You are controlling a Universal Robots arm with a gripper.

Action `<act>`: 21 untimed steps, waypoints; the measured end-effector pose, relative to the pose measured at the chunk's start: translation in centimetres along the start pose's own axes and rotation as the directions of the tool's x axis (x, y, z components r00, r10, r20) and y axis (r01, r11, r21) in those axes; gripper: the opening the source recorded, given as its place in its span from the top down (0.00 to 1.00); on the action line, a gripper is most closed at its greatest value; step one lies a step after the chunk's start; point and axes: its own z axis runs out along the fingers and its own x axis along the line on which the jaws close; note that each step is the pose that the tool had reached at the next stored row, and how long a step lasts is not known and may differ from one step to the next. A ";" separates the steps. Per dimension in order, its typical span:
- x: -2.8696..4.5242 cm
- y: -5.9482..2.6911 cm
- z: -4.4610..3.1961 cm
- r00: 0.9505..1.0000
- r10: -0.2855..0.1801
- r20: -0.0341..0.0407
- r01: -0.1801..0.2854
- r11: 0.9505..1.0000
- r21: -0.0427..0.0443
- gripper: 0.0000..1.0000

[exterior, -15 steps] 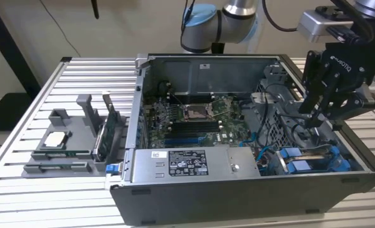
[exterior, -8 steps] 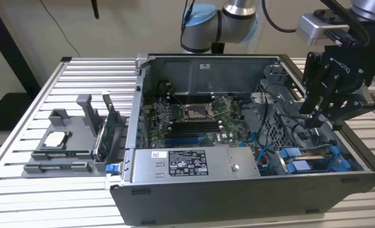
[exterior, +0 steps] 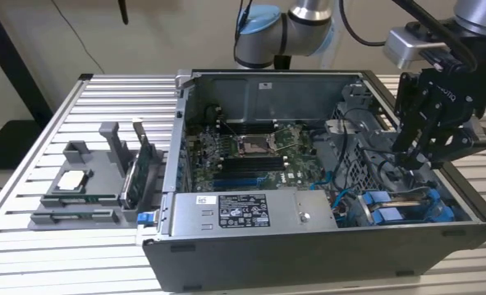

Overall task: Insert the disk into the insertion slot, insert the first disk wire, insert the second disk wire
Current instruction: 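Insert the first disk wire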

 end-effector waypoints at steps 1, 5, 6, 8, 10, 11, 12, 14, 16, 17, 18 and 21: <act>0.09 0.01 0.08 1.000 0.000 0.000 0.000 1.000 0.002 0.60; 0.17 0.38 0.40 1.000 0.000 0.008 0.000 1.000 0.011 0.62; 0.17 0.48 0.46 1.000 0.000 0.014 0.000 1.000 0.014 0.69; 0.17 0.57 0.58 1.000 0.000 0.023 0.000 1.000 0.021 0.69; 0.17 0.59 0.70 1.000 -0.001 0.031 0.000 1.000 0.029 0.69; 0.17 0.58 0.74 0.999 -0.001 0.037 -0.001 1.000 0.031 0.69; 0.17 0.58 0.79 0.999 -0.001 0.043 -0.001 0.999 0.033 0.69; 0.17 0.59 0.84 0.999 0.000 0.047 -0.001 0.999 0.033 0.69; 0.17 0.59 0.84 0.999 0.000 0.047 -0.001 0.999 0.033 0.71; 0.17 0.59 0.84 0.999 0.000 0.047 -0.001 0.999 0.033 0.71; 0.17 0.59 0.85 0.999 0.000 0.047 -0.001 0.999 0.033 0.71; 0.21 0.54 0.88 0.999 0.000 0.047 -0.001 0.999 0.033 0.78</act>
